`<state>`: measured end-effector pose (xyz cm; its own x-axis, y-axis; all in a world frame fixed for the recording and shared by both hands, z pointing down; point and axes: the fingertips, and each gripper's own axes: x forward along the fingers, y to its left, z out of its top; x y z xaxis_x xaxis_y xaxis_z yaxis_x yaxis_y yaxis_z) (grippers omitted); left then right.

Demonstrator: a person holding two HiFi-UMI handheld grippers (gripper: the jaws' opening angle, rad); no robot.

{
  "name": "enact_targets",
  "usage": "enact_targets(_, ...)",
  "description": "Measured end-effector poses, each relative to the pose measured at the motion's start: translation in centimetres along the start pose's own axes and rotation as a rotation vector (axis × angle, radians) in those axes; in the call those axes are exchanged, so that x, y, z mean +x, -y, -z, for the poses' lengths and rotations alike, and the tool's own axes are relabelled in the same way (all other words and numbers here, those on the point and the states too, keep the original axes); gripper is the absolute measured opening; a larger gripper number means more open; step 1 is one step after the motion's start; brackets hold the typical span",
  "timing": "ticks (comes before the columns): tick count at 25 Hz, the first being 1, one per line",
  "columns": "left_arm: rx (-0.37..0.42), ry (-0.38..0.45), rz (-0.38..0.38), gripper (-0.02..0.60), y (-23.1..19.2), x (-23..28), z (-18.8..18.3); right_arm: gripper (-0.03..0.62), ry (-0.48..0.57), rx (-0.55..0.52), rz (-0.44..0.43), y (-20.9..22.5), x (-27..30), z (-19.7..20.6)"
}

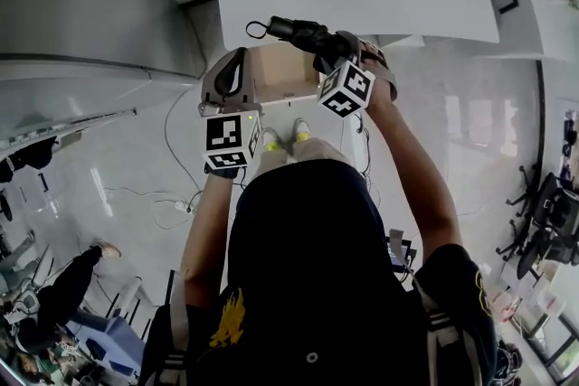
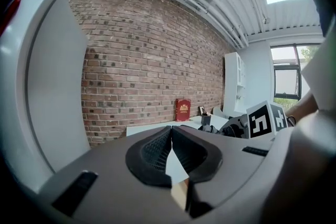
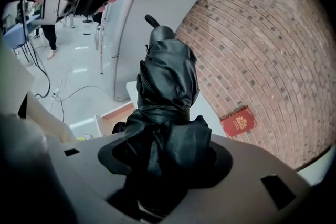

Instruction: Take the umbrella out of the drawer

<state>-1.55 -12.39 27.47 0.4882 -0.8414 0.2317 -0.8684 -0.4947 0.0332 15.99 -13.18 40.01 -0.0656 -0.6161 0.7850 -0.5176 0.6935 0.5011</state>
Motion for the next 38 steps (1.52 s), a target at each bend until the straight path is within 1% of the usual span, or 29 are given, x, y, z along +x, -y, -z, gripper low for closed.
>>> enact_targets(3,0.024,0.002,0.009,0.018,-0.9,0.0,-0.7,0.270,0.013,0.044,0.011,0.5,-0.3,-0.9)
enact_targets(8,0.042,0.024,0.021,0.018,-1.5,0.1,-2.2,0.270,0.032,0.110,0.028,1.5,-1.2,-1.7)
enact_targets(12,0.052,0.038,0.023,0.018,-0.8,0.7,-3.1,0.270,0.063,0.193,0.028,2.8,-2.3,-1.8)
enact_targets(18,0.065,0.053,0.015,0.018,-0.9,1.0,-4.1,0.270,0.114,0.324,0.038,4.3,-4.0,-2.6)
enact_targets(23,0.072,0.072,0.001,0.018,-1.4,1.3,-5.6,0.270,0.182,0.431,0.037,6.5,-5.9,-3.6)
enact_targets(27,0.072,0.083,-0.001,0.018,-1.7,1.0,-5.8,0.270,0.237,0.518,0.048,7.4,-7.2,-4.2)
enact_targets(32,0.075,0.089,0.008,0.018,-3.2,1.0,-6.1,0.272,0.288,0.570,0.074,8.3,-7.9,-6.2)
enact_targets(36,0.095,0.089,0.022,0.018,-1.2,1.1,-6.6,0.272,0.373,0.628,0.070,9.2,-9.5,-4.9)
enact_targets(38,0.104,0.099,0.027,0.018,-1.3,0.9,-6.9,0.272,0.431,0.676,0.063,9.5,-10.1,-5.4)
